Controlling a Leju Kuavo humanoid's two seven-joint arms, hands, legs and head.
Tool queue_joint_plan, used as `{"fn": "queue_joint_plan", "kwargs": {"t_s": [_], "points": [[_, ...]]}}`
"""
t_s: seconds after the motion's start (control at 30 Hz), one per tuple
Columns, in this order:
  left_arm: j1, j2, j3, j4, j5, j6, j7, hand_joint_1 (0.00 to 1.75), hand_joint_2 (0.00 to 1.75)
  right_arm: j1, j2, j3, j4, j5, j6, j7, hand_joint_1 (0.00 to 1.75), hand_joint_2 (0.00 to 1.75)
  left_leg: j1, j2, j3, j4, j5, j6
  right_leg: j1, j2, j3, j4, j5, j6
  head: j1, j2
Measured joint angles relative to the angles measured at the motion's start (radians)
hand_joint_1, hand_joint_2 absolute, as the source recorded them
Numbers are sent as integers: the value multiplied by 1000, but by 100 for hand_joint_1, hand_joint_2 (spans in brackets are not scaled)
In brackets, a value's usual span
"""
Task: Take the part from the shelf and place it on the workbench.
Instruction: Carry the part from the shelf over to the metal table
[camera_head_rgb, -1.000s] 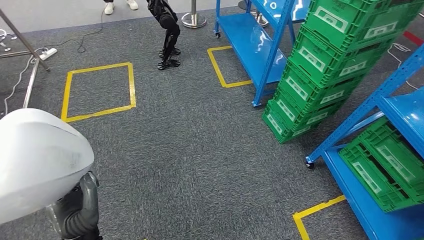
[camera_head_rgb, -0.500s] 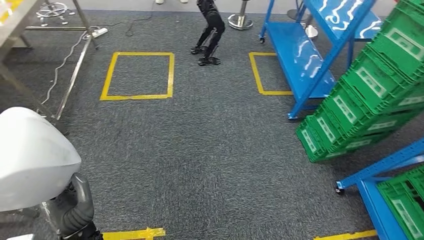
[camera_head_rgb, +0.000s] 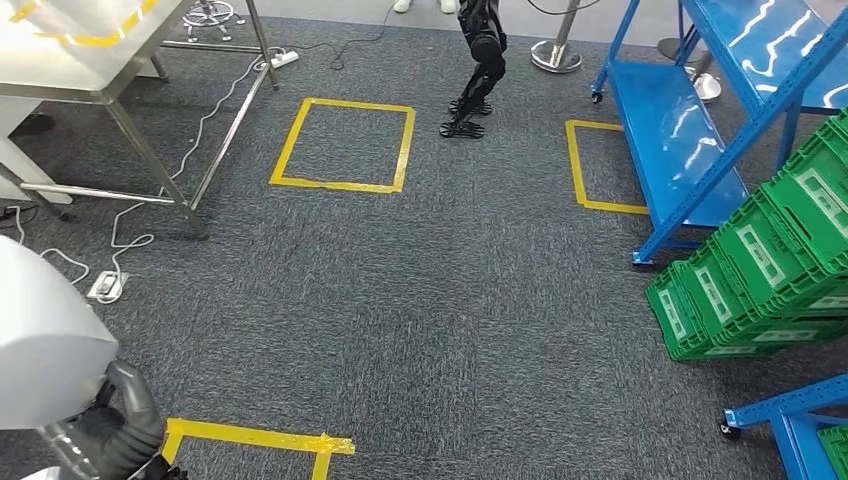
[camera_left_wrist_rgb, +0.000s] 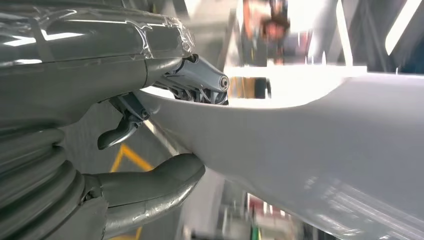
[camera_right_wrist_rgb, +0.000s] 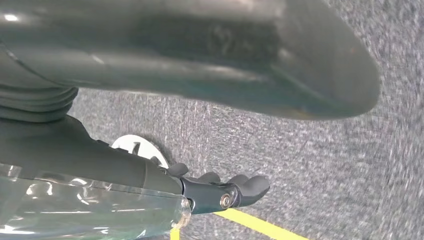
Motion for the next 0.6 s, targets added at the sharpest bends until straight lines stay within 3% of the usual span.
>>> {"fn": "queue_joint_plan", "kwargs": {"t_s": [0.03, 0.07, 0.1, 0.13, 0.17, 0.23, 0.3, 0.37, 0.43, 0.5, 0.53, 0.57, 0.6], "points": [[2, -9, 12, 0, -3, 0, 0, 175, 175, 1, 1, 0, 0, 0, 0, 0, 0, 0, 5, 1, -3, 17, -1, -8, -2, -15, -3, 2, -1, 3, -2, 0], [4, -18, 23, 0, -4, 0, 0, 175, 175, 0, 1, 0, 0, 0, 0, 0, 0, 0, 9, 5, 15, -4, 15, -16, -6, -28, -5, 5, -3, 9, -4, 0], [6, -27, 33, 0, -5, 0, 0, 175, 175, -1, 1, 0, 0, 0, 0, 0, 0, 0, 13, 21, 52, -57, 42, -25, -11, -40, -6, 12, -6, 16, -6, 0], [7, -35, 43, 0, -5, 0, 0, 175, 175, -2, 1, 0, 0, 0, 0, 0, 0, 0, 16, 51, 93, -122, 63, -33, -14, -50, -8, 22, -12, 25, -10, 0], [9, -42, 51, 0, -5, 0, 0, 175, 175, -4, 0, 0, 0, 0, 0, 0, 0, 0, 17, 76, 127, -175, 78, -32, -15, -58, -10, 35, -20, 35, -16, 0], [12, -57, 65, 0, -5, 0, 0, 175, 175, -10, -1, 0, -1, 0, 0, 0, 0, 0, 14, 102, 154, -220, 82, -13, -15, -70, -11, 51, -31, 50, -18, 0], [14, -69, 75, -1, -4, 0, 0, 175, 175, -13, 0, 0, -1, 0, 0, 1, 0, 0, 9, 80, 151, -219, 85, 13, -19, -82, -8, 53, -34, 57, -13, 0], [14, -79, 83, -4, -5, 0, 0, 175, 175, -13, 1, 0, 0, 0, 1, 2, 0, 0, 9, 54, 145, -221, 92, 26, -25, -60, -15, 79, -62, 65, -10, 0], [14, -91, 89, -9, -5, 0, 0, 175, 175, -11, 3, 0, 0, 0, 2, 3, 0, 0, 7, 26, 138, -222, 99, 37, -28, -13, -53, 179, -131, 69, -2, 0], [14, -100, 96, -13, -3, 0, 0, 175, 175, -8, 3, 0, 0, 0, 2, 3, 0, 0, 1, -5, 133, -221, 104, 44, -27, 8, -105, 307, -188, 65, 8, 0], [15, -103, 99, -14, -2, 0, 0, 175, 175, -7, 3, 0, 0, 0, 2, 3, 0, 0, -2, -21, 131, -221, 106, 47, -25, 12, -119, 338, -192, 60, 12, 0], [16, -106, 102, -15, -1, 0, 0, 175, 175, -8, 3, 0, 0, 0, 3, 3, 0, 0, -4, -36, 131, -221, 107, 48, -23, 16, -118, 332, -174, 53, 16, 0], [16, -109, 104, -18, 0, 0, 0, 175, 175, -10, 3, 0, 0, 0, 3, 4, 0, 0, -6, -51, 132, -221, 109, 49, -20, 23, -100, 286, -139, 45, 18, 0]]}}
